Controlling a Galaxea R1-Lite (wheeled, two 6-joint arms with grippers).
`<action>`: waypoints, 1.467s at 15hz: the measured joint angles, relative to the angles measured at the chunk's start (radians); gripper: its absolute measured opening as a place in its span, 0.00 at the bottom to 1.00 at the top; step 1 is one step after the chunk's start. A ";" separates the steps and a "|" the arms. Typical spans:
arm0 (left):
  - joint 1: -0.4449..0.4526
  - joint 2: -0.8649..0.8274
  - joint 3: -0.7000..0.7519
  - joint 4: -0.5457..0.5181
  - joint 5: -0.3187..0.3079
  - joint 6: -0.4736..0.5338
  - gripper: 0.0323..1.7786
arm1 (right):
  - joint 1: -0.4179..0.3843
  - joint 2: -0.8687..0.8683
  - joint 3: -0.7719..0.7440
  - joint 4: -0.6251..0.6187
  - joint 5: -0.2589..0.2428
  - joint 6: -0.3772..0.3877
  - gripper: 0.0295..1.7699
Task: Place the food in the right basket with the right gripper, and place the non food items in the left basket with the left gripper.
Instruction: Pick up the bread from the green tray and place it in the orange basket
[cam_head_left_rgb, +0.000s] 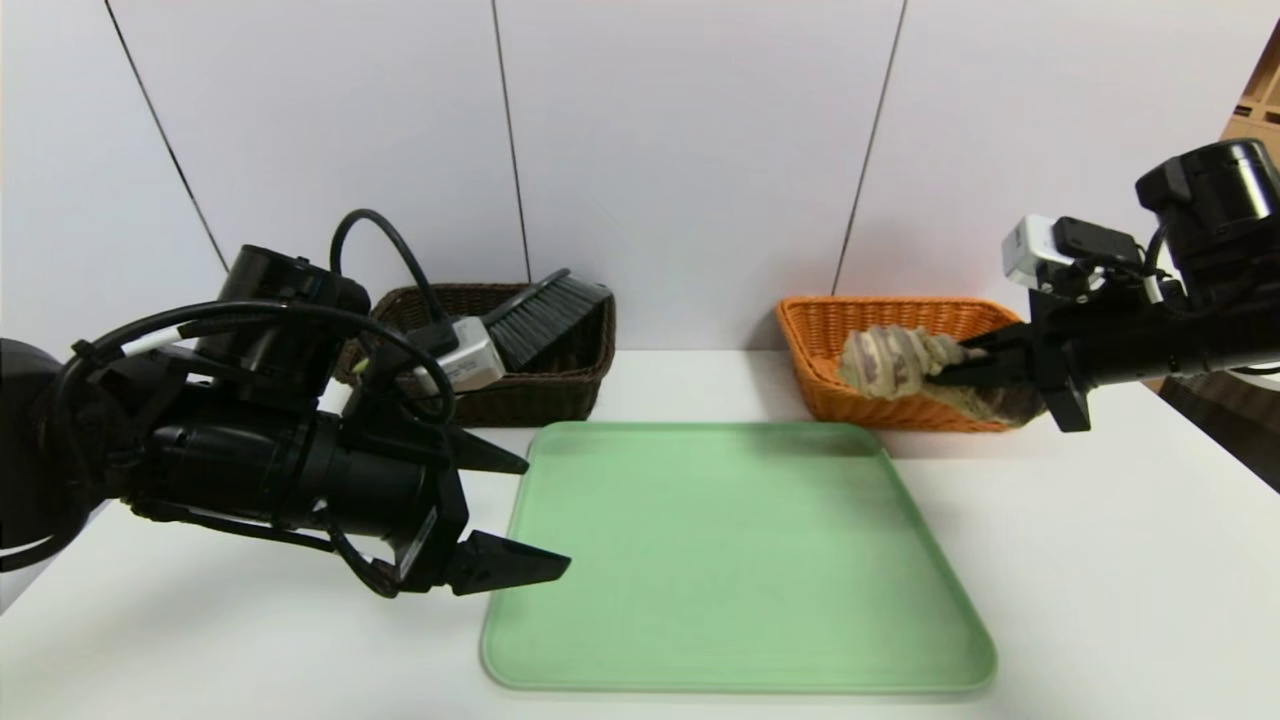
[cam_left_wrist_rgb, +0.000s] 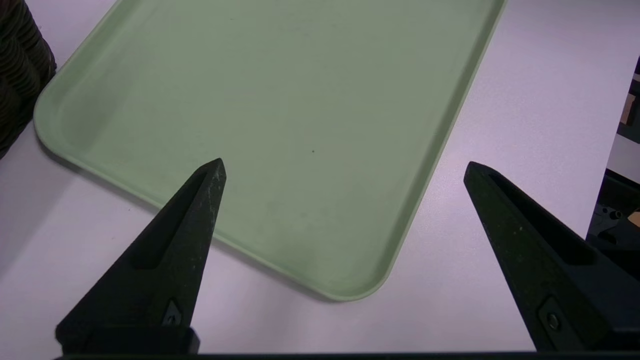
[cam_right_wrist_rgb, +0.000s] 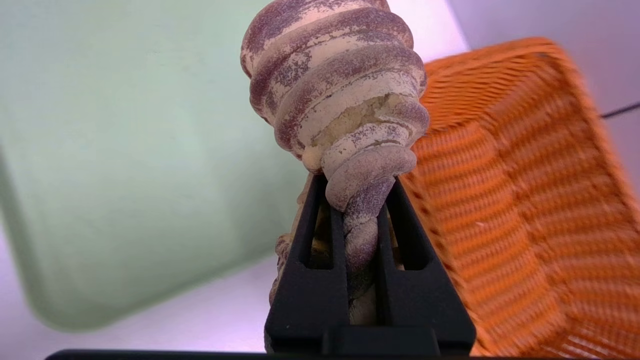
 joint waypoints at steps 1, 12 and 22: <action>0.000 -0.001 0.000 0.000 0.000 0.000 0.95 | -0.022 -0.002 -0.017 0.000 -0.001 -0.019 0.10; 0.001 -0.004 0.002 0.000 0.004 0.001 0.95 | -0.133 0.210 -0.164 -0.224 -0.080 -0.078 0.10; 0.001 0.014 0.003 0.000 0.005 0.000 0.95 | -0.128 0.438 -0.367 -0.207 -0.153 -0.079 0.10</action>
